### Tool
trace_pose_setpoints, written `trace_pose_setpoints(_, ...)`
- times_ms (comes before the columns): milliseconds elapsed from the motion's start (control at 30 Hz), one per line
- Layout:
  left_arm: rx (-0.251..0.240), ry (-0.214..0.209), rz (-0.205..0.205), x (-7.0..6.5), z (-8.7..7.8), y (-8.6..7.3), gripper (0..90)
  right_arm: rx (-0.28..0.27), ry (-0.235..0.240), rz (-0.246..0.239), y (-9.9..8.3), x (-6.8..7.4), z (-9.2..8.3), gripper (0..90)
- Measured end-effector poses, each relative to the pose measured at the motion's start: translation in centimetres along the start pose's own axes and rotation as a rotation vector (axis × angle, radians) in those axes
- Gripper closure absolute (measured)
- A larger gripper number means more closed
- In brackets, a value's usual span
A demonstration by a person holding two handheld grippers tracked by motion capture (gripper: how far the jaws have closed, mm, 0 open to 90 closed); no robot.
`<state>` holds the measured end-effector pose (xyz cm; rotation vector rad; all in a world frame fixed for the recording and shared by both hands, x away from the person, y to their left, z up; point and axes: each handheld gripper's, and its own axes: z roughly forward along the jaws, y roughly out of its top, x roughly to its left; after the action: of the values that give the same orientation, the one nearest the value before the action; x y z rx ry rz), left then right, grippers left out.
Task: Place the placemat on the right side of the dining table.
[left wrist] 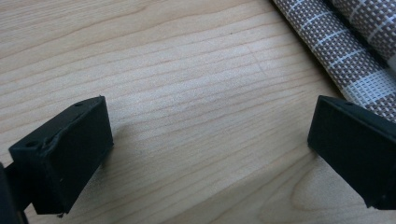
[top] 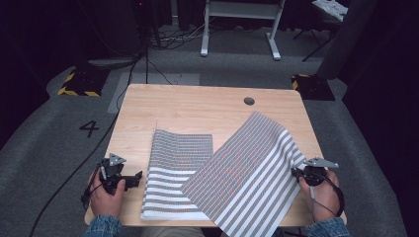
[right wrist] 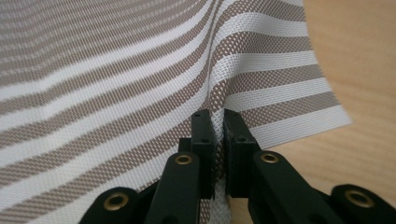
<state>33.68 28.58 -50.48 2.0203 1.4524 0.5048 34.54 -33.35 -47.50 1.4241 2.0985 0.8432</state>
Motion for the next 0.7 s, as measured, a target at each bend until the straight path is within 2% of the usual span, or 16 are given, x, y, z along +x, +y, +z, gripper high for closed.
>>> trace_pose_setpoints(133,0.000,-0.001,0.001,0.0,0.0,0.0,0.0,-0.050,-0.008,-0.012,1.0,-0.2,-0.7,86.0)
trace_pose_setpoints(167,0.000,-0.002,0.002,0.0,0.0,0.0,0.0,-0.071,-0.014,-0.020,1.9,-0.5,-1.2,86.1)
trace_pose_setpoints(200,0.000,-0.002,0.002,0.0,0.0,0.0,0.0,-0.071,-0.014,-0.020,1.9,-0.5,-1.2,86.1)
trace_pose_setpoints(233,-0.001,-0.002,0.002,0.0,0.0,0.0,0.0,-0.090,-0.019,-0.031,3.0,-0.8,-1.5,86.1)
trace_pose_setpoints(300,-0.001,-0.002,0.003,0.0,0.0,0.0,0.0,-0.100,-0.023,-0.034,3.5,-1.0,-1.6,86.1)
trace_pose_setpoints(333,-0.001,-0.001,0.002,0.0,0.0,0.0,0.0,-0.112,-0.025,-0.042,4.6,-1.3,-1.8,86.1)
trace_pose_setpoints(367,-0.001,-0.001,0.002,0.0,0.0,0.0,0.1,-0.112,-0.025,-0.042,4.6,-1.3,-1.8,86.1)
trace_pose_setpoints(433,-0.002,0.000,0.003,0.0,0.0,0.0,0.0,-0.120,-0.030,-0.048,6.0,-1.9,-2.0,86.1)
trace_pose_setpoints(567,-0.002,-0.001,0.003,0.0,0.0,0.0,0.0,-0.121,-0.033,-0.044,7.2,-2.5,-1.8,86.1)
trace_pose_setpoints(700,-0.001,-0.004,0.003,0.0,0.0,0.0,0.0,-0.103,-0.061,-0.057,8.7,-3.5,-1.3,86.0)
